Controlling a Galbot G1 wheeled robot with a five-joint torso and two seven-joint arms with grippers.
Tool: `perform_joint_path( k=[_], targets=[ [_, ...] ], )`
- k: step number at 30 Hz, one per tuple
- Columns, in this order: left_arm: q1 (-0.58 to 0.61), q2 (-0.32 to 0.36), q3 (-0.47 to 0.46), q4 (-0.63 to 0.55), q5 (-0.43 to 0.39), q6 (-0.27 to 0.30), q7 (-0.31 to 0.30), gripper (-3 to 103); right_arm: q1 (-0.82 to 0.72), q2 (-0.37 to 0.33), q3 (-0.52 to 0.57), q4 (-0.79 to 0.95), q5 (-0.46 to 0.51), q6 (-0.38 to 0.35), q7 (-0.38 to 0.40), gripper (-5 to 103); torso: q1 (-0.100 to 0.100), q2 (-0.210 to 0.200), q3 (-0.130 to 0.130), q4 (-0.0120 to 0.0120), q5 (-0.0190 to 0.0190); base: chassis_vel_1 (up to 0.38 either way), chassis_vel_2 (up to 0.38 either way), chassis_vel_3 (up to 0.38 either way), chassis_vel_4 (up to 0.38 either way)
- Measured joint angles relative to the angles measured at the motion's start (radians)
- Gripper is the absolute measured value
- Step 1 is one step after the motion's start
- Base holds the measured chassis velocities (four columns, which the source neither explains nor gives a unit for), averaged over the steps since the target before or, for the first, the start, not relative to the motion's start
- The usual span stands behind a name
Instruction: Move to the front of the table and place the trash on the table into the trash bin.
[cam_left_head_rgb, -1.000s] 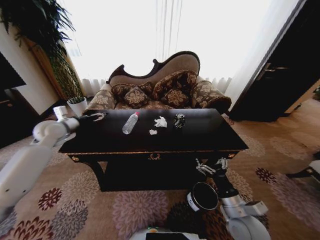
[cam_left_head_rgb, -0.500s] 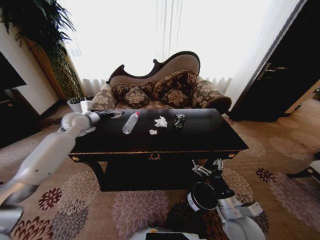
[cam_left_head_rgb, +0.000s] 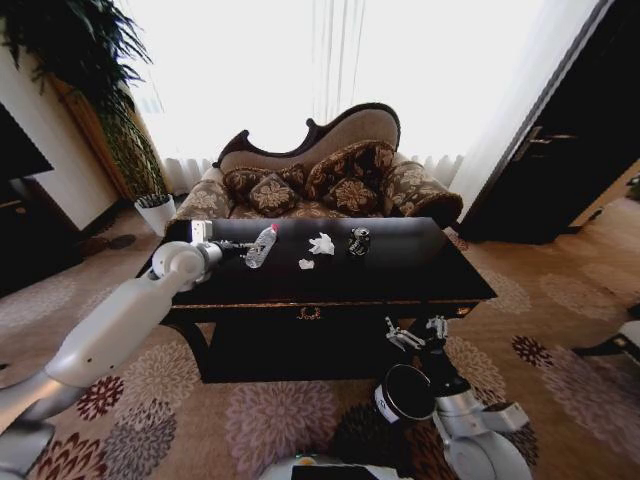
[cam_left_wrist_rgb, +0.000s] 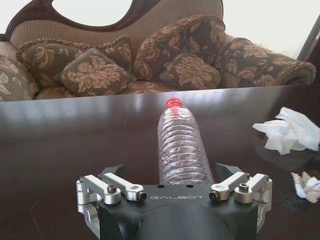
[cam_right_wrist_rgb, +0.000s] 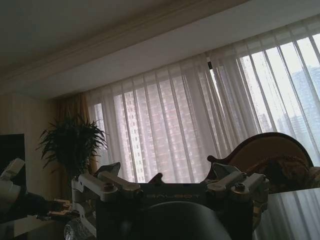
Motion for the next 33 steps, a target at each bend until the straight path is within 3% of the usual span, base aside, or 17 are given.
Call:
perform_joint_path(
  k=[9, 13, 15, 16, 20, 22, 24, 28, 33],
  targets=[
    [0.022, -0.009, 0.001, 0.013, 0.017, -0.013, 0.030, 101, -0.004, -0.001, 0.004, 0.001, -0.001, 0.005, -0.001, 100, 0.000, 0.000, 0.000, 0.0000, 0.0000, 0.000, 0.000, 0.000, 0.000],
    [0.031, -0.015, 0.001, 0.017, 0.026, -0.019, 0.037, 96, -0.005, -0.001, 0.004, 0.001, -0.002, 0.005, -0.001, 100, 0.000, 0.000, 0.000, 0.0000, 0.0000, 0.000, 0.000, 0.000, 0.000],
    [0.041, -0.018, -0.003, 0.020, 0.035, -0.023, 0.043, 85, -0.007, -0.002, 0.004, 0.002, -0.004, 0.005, -0.002, 100, 0.000, 0.000, 0.000, -0.0001, 0.0000, 0.000, 0.000, 0.000, 0.000],
    [0.041, -0.018, -0.003, 0.020, 0.035, -0.023, 0.043, 85, -0.007, -0.002, 0.004, 0.002, -0.004, 0.005, -0.002, 100, 0.000, 0.000, 0.000, -0.0001, 0.0000, 0.000, 0.000, 0.000, 0.000],
    [0.064, -0.021, -0.015, 0.028, 0.051, -0.029, 0.052, 64, -0.007, -0.004, 0.004, 0.002, -0.008, 0.006, -0.002, 100, 0.000, 0.000, 0.000, 0.0000, 0.0000, 0.000, 0.000, 0.000, 0.000],
    [0.068, -0.022, -0.019, 0.028, 0.054, -0.031, 0.053, 64, -0.007, -0.004, 0.004, 0.001, -0.009, 0.006, -0.002, 100, 0.000, 0.000, 0.000, -0.0001, 0.0001, 0.000, 0.000, 0.000, 0.000],
    [0.080, -0.022, -0.029, 0.027, 0.058, -0.037, 0.057, 54, -0.007, -0.005, 0.002, -0.001, -0.015, 0.006, -0.002, 100, 0.000, 0.000, 0.000, -0.0001, 0.0001, 0.000, 0.000, 0.000, 0.000],
    [0.094, -0.016, -0.043, 0.020, 0.062, -0.040, 0.059, 44, -0.006, -0.006, -0.002, -0.004, -0.019, 0.007, -0.003, 100, 0.000, 0.000, 0.000, -0.0001, 0.0001, 0.000, 0.000, 0.000, 0.000],
    [0.140, 0.002, -0.099, -0.036, 0.072, -0.041, 0.068, 40, -0.002, -0.009, -0.015, -0.008, -0.021, 0.007, -0.003, 100, 0.000, 0.000, 0.000, -0.0001, -0.0005, 0.000, 0.000, 0.000, 0.000]
  ],
)
